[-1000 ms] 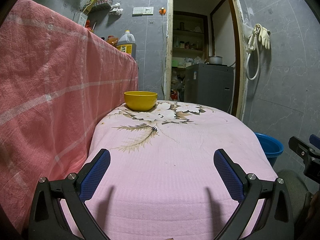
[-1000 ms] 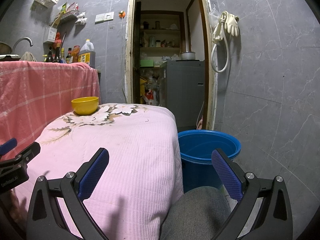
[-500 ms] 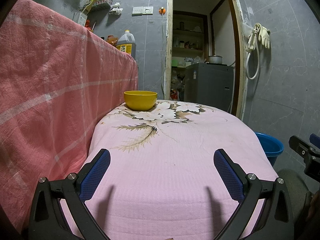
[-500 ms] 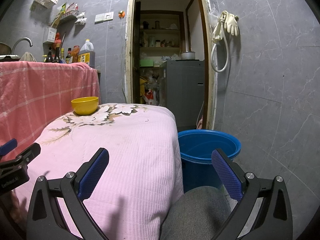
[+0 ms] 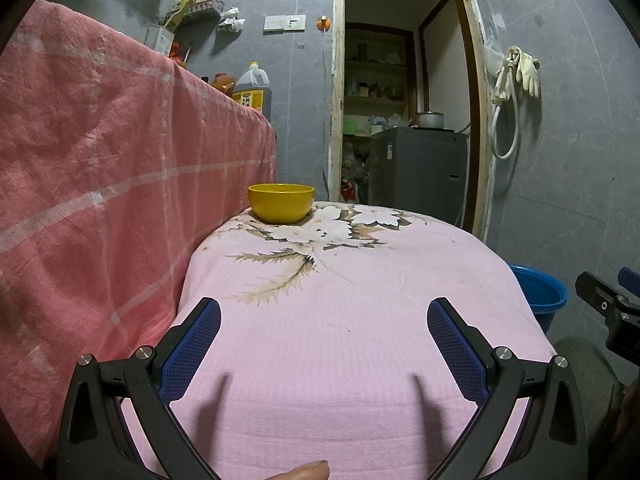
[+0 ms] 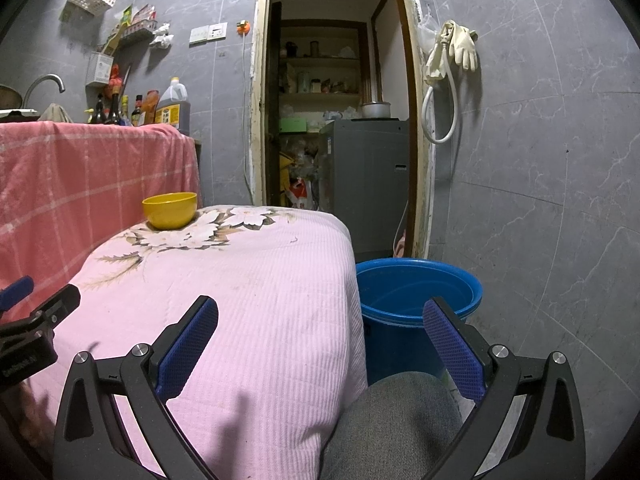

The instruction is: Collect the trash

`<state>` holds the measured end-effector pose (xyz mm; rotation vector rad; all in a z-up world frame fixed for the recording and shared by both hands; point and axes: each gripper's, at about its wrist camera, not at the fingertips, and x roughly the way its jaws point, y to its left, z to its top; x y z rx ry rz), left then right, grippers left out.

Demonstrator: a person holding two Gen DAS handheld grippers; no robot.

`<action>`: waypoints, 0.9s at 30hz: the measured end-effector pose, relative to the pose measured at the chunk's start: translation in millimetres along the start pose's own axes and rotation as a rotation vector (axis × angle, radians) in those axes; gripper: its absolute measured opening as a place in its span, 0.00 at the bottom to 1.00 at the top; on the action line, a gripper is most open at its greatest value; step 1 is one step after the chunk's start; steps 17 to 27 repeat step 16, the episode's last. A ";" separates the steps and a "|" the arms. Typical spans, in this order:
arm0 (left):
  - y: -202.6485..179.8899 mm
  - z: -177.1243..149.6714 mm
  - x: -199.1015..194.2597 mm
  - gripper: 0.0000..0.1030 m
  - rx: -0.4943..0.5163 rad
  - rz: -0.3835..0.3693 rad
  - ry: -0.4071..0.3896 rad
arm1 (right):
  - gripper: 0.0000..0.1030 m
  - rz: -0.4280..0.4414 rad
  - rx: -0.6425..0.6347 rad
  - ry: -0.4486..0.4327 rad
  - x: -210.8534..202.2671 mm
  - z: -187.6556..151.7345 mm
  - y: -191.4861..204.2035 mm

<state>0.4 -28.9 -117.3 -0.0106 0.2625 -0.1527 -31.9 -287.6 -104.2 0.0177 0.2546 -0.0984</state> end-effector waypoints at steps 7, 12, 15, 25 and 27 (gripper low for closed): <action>3.3 0.0 -0.6 0.98 0.011 0.010 -0.003 | 1.00 -0.001 0.000 0.000 -0.1 0.0 0.3; 4.9 0.5 -0.7 0.98 0.013 0.013 -0.004 | 1.00 0.000 0.001 0.000 -0.3 -0.9 -0.3; 5.6 0.5 -0.2 0.98 0.013 0.012 -0.003 | 1.00 0.000 0.001 -0.001 -0.2 -0.4 -0.4; 5.4 0.5 -0.2 0.98 0.013 0.013 -0.003 | 1.00 0.000 0.001 -0.001 -0.2 -0.3 -0.4; 5.4 0.5 -0.2 0.98 0.013 0.013 -0.003 | 1.00 0.000 0.001 -0.001 -0.2 -0.3 -0.4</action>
